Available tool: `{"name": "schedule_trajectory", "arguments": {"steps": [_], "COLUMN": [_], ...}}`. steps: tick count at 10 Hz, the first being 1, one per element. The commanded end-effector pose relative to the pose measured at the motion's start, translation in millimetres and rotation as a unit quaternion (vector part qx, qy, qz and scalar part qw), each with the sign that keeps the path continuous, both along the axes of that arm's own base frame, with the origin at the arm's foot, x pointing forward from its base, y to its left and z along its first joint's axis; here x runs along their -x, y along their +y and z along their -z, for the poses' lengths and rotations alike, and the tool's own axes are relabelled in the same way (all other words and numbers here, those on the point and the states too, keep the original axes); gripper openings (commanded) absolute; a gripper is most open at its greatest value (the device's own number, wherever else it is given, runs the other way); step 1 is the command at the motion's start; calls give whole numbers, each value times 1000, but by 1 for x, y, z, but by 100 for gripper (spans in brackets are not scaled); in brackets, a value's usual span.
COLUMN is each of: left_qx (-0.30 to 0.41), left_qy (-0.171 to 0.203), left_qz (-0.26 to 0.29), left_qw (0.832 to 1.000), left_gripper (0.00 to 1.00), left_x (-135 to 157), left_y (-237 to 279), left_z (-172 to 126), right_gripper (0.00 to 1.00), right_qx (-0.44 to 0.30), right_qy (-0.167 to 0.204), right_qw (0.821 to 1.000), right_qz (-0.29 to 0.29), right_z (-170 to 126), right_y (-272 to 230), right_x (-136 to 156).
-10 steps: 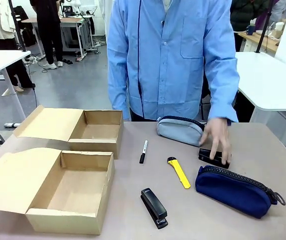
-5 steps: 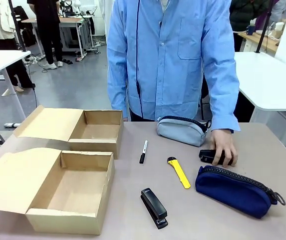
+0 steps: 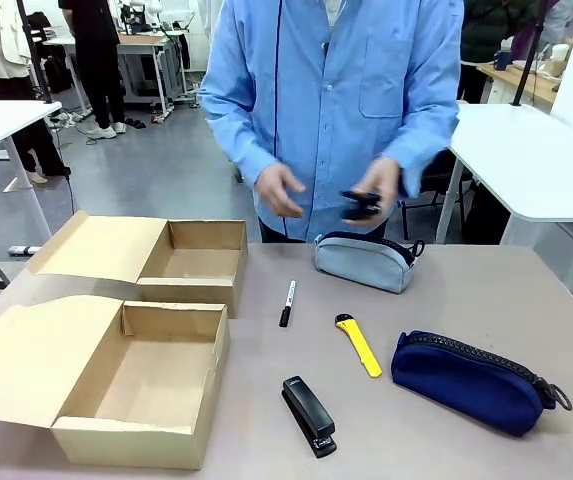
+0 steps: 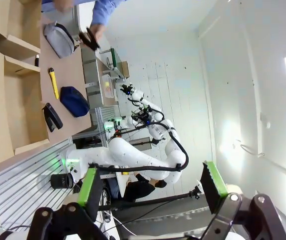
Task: Place items inside the box.
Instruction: Pick up a Pencil pouch or Stapler and place it inside the Mailer Box closest to the robot.
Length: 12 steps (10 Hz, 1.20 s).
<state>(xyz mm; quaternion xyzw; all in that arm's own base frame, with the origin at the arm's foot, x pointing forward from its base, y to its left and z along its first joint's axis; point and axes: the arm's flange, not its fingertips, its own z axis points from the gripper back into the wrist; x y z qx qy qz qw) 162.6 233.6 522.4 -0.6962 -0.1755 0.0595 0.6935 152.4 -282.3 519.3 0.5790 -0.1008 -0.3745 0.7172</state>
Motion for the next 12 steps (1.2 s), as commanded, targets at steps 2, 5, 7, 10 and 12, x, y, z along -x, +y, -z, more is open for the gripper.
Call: {"name": "schedule_trajectory", "arguments": {"steps": [2, 5, 7, 10, 12], "left_qx": [3, 3, 3, 3, 3], "left_qy": [-12, -12, -12, -12, -12], "left_qz": [0, 0, 0, 0, 0], "left_qw": [1000, 1000, 1000, 1000, 1000], "left_gripper": [100, 100, 100, 100, 100], "left_x": [-1, -1, -1, -1, -1], "left_y": [1, 1, 1, 1, 1], "left_z": [-2, -2, -2, -2, -2], "right_gripper": [100, 100, 100, 100, 100], "right_qx": [49, 176, 259, 317, 350], "right_qy": [3, 56, 82, 103, 83], "right_qw": [997, 960, 902, 839, 828], "right_qz": [-53, -208, -336, -431, -430], "right_z": [-14, -26, -6, 48, 79], "right_y": [45, 181, 291, 434, 467], "right_x": [-18, -77, -107, -102, -77]}}
